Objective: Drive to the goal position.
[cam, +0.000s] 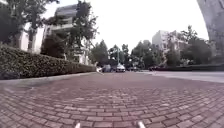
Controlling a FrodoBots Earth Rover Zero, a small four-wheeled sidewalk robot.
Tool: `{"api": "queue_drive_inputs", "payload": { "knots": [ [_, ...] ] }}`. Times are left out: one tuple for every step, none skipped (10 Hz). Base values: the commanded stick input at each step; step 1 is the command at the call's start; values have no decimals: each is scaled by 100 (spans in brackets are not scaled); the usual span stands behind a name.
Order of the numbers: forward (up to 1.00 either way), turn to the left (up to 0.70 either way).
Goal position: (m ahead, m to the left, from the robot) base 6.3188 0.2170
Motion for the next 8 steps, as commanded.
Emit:
{"api": "queue_drive_inputs", "payload": {
  "knots": [
    [70,0],
    [70,0],
    [70,0],
    [70,0],
    [70,0],
    [70,0],
    [70,0],
    [70,0]
  ]
}}
